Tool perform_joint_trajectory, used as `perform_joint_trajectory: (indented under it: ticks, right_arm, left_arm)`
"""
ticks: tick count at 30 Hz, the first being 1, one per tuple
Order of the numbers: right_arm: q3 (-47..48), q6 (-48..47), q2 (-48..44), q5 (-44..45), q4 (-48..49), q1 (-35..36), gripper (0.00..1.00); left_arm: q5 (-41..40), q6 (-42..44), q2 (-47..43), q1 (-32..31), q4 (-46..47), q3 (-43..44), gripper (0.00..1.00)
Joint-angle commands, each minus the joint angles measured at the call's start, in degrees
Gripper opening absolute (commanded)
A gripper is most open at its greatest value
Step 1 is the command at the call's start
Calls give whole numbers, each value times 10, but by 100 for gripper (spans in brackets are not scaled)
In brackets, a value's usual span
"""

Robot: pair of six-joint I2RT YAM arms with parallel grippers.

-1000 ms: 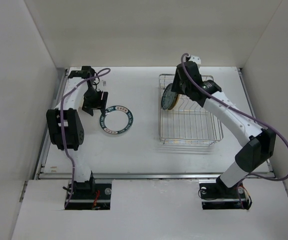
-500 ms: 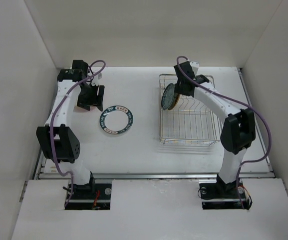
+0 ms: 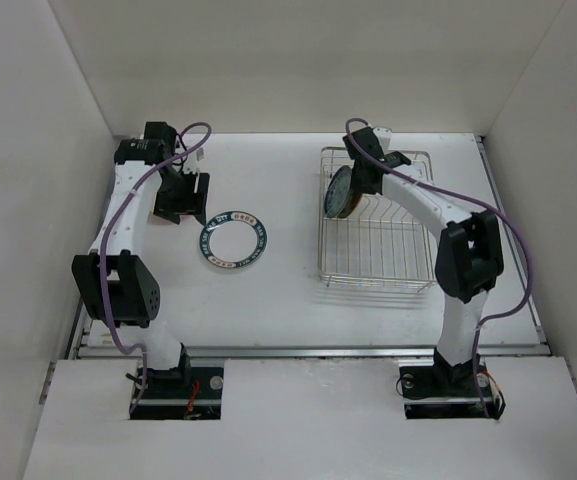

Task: Unload the plates from the dish rack

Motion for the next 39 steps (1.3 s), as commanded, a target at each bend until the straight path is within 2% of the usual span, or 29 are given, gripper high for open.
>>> perform_joint_trajectory:
  ticks: [1,7,11,13,15,17,18,20,21,24,28,31,39]
  right_arm:
    - [25,34,-54,46,-11,-4,0]
    - [85,-21,-137,187,-54,13,0]
    - [125,-49,-182,243,-59,40,0]
    - [125,-55,-201,243,-59,54,0]
    - [92,-69,-214,182,-35,73,0]
    - [52,-90,-234,84,31,82,0]
    - [29,-96,-234,-37,57,88,0]
    - [-35,-96,-234,-151,133,95,0]
    - [-51,-96,-225,-245,155,105,0]
    - [-76,-91,-184,-347,213,131,0]
    - [-71,-91,-135,-506,273,166,0]
    - [-79,-76,-128,-542,335,178,0]
    - [-103,-60,-111,-637,394,184,0]
  left_arm:
    - [9,0,-36,1,-15,-4,61]
    - [68,0,-41,1,-21,7,61]
    - [105,10,-54,1,-21,18,62]
    - [119,10,-54,1,-21,18,64]
    - [151,26,-65,1,-21,23,68]
    - [196,37,-71,1,-21,23,70]
    - [214,42,-76,1,-21,23,72]
    - [261,59,-82,1,-21,17,73]
    - [274,59,-82,1,-21,17,73]
    - [297,75,-93,1,-15,6,76]
    - [283,91,-100,-10,-2,-25,78]
    - [242,96,-100,-10,12,-53,78]
    - [211,122,-100,-10,32,-104,78]
